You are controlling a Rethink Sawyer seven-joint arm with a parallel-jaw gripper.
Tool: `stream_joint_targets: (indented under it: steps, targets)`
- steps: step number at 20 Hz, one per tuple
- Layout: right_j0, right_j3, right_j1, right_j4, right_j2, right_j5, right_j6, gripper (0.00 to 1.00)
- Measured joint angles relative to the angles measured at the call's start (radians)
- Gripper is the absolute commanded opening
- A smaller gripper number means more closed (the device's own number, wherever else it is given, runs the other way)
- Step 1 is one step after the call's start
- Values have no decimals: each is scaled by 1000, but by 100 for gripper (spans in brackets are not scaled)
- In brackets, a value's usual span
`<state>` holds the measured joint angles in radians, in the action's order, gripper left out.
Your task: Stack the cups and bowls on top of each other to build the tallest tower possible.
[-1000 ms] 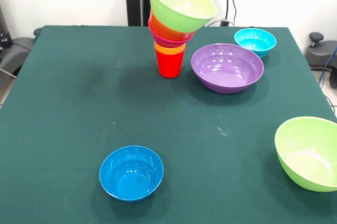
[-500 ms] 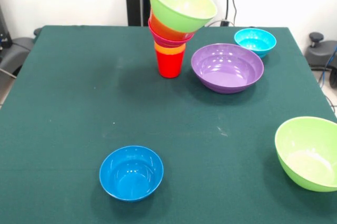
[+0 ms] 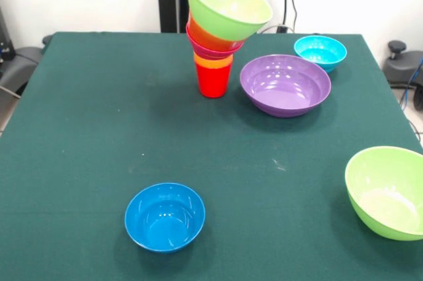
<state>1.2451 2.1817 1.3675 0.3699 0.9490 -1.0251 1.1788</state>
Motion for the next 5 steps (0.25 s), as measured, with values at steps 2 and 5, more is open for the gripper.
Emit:
stream_joint_targets:
  steps: [2,5]
  targets:
    - [-8,10,2,0,0,14,0,0]
    - [-25,32,5,0,0,46,0,0]
